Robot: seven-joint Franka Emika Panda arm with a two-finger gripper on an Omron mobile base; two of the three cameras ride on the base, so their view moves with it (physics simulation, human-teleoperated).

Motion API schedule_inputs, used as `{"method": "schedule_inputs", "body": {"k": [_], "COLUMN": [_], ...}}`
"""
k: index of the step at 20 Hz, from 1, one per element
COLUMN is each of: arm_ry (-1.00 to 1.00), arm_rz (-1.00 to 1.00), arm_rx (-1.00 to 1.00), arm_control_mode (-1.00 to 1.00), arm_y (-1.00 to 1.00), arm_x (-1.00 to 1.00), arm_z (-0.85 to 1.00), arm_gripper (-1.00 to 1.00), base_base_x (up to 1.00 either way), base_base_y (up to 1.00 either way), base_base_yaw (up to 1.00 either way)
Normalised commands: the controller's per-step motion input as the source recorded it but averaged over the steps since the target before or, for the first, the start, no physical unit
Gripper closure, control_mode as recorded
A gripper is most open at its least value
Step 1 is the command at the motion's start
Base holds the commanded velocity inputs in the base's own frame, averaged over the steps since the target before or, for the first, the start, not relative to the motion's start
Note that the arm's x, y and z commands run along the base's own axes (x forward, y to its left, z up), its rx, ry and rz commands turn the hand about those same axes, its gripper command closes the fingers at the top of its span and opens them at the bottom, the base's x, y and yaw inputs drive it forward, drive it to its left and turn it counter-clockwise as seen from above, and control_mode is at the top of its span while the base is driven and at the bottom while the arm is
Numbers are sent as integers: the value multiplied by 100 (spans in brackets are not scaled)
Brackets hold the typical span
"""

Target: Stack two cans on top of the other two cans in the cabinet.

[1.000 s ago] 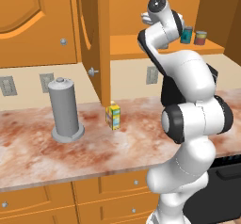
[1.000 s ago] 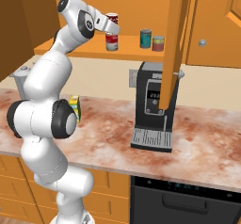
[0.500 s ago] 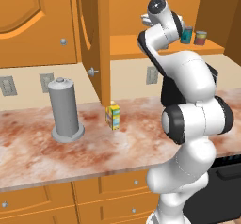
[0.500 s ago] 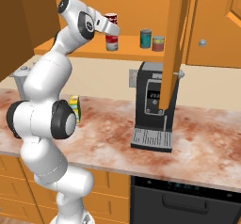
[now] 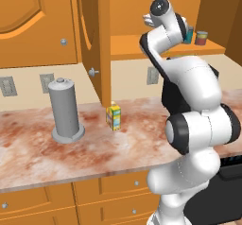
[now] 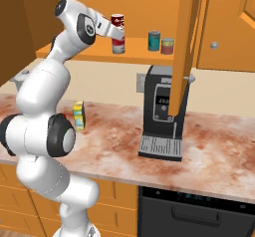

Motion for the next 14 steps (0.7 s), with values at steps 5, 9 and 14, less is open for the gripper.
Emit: {"method": "schedule_inputs", "body": {"k": [5,9,14], "arm_ry": [-2,0,0], "arm_rz": [-2,-2,0], "arm_rx": [0,0,0], "arm_control_mode": [-100,-100,-100], "arm_y": [8,1,-15], "arm_x": [-43,-45,-45], "arm_z": [-6,-4,0], "arm_gripper": [-100,-100,-100], "base_base_x": [0,0,0], "base_base_y": [0,0,0], "base_base_yaw": [0,0,0]}}
